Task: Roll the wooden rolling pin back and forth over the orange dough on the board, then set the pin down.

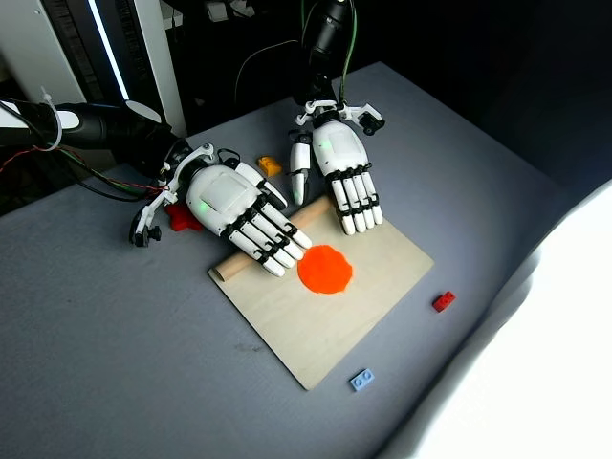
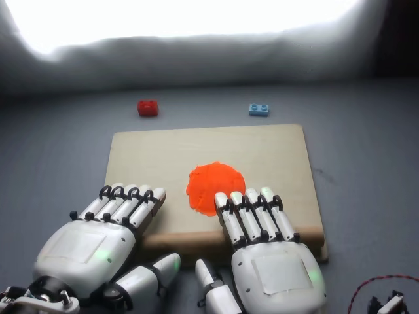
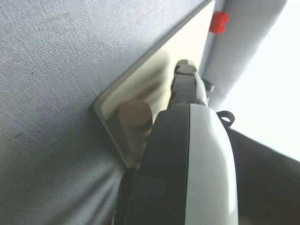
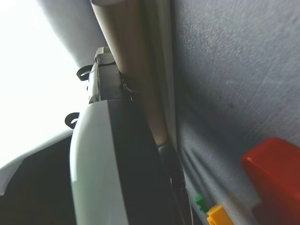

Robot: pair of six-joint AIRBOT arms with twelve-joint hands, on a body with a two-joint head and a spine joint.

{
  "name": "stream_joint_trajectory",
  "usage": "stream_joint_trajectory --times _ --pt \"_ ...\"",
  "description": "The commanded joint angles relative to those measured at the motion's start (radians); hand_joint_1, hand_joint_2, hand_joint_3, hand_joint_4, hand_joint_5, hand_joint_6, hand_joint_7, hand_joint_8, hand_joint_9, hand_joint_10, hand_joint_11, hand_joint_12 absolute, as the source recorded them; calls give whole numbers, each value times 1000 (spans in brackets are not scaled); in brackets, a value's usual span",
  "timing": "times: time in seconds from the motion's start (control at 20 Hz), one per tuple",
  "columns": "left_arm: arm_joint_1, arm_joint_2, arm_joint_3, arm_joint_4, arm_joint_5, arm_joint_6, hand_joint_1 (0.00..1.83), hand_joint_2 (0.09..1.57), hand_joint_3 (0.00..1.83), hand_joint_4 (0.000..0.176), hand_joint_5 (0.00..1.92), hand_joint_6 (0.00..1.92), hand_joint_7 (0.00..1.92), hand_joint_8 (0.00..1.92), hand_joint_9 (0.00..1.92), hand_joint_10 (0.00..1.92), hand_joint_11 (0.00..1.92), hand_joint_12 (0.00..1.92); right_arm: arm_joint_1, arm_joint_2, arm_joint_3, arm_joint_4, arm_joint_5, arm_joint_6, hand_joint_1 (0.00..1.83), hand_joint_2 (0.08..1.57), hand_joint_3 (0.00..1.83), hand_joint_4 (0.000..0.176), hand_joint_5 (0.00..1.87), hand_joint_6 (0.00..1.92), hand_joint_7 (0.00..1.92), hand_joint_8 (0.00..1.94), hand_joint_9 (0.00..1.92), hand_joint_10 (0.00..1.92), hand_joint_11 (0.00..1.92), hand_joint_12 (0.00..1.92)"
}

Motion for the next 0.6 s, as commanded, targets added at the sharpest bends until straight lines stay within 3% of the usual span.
stream_joint_trajectory --times 0.0,0.55 --pt "-9 -2 5 43 -101 -5 0 1427 1 0 0 0 0 0 0 0 0 0 -2 -1 6 -76 -49 14 0 1510 6 0 64 1 54 1 20 1 0 0" --pt "-24 -20 18 24 -103 -5 0 1424 0 0 0 0 0 0 0 0 0 0 7 8 58 -76 2 34 0 1505 2 0 101 14 95 12 45 11 7 3"
